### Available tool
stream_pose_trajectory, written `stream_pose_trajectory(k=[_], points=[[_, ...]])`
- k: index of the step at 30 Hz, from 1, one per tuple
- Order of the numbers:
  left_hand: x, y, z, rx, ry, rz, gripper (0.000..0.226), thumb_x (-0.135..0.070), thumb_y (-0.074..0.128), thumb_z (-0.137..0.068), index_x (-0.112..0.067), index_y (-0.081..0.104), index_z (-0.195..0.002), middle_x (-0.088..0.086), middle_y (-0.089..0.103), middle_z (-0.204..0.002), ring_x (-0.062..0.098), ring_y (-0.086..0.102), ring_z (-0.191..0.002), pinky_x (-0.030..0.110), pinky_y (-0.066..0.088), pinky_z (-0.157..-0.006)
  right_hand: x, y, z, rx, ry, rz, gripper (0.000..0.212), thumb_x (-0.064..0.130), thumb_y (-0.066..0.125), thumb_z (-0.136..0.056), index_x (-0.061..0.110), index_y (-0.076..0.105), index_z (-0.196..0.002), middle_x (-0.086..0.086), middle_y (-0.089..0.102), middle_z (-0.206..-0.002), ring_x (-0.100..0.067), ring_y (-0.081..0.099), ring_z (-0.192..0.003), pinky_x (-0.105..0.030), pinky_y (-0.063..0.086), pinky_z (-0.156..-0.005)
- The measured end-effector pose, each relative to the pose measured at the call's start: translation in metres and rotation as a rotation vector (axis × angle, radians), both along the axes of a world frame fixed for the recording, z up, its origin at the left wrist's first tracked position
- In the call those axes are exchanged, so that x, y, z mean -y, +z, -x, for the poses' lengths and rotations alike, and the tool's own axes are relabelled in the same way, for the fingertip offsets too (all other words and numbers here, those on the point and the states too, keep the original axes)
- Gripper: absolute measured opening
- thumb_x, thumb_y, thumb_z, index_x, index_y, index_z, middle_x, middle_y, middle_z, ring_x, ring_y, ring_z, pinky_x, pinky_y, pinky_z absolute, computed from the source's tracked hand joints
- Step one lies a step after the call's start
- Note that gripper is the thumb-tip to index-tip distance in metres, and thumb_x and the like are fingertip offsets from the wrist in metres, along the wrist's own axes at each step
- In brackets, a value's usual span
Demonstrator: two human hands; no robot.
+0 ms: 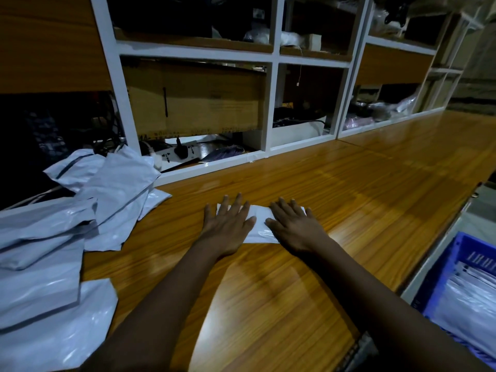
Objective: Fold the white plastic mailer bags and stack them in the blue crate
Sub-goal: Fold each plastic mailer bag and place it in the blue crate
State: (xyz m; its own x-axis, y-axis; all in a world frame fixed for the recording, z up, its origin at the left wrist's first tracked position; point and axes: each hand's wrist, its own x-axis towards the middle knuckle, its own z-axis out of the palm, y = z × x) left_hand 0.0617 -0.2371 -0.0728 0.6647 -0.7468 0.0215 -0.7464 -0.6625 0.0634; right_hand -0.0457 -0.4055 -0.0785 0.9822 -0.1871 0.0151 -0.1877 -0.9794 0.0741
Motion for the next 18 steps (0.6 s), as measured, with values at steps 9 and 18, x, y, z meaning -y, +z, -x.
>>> stream_pose_trajectory(k=[9, 18], points=[[-0.006, 0.005, 0.006, -0.106, -0.15, 0.058, 0.056, -0.051, 0.015, -0.105, -0.034, 0.002, -0.157, -0.015, -0.001, -0.164, 0.013, -0.003, -0.152, 0.051, -0.007, -0.12, 0.003, 0.008, 0.002, 0.025, -0.025, -0.17, 0.065, 0.059, 0.019, -0.102, 0.03, 0.005, -0.158, 0.008, 0.002, -0.166, -0.022, -0.001, -0.153, -0.056, 0.004, -0.12], [-0.012, 0.003, 0.005, -0.145, -0.068, 0.046, 0.068, -0.066, 0.023, -0.098, -0.039, 0.0, -0.156, -0.014, -0.004, -0.165, 0.018, -0.007, -0.152, 0.054, -0.004, -0.12, 0.004, 0.014, 0.012, -0.042, -0.017, -0.144, 0.079, 0.073, 0.018, -0.094, 0.031, 0.001, -0.158, 0.007, -0.002, -0.167, -0.02, -0.004, -0.153, -0.053, 0.003, -0.121]])
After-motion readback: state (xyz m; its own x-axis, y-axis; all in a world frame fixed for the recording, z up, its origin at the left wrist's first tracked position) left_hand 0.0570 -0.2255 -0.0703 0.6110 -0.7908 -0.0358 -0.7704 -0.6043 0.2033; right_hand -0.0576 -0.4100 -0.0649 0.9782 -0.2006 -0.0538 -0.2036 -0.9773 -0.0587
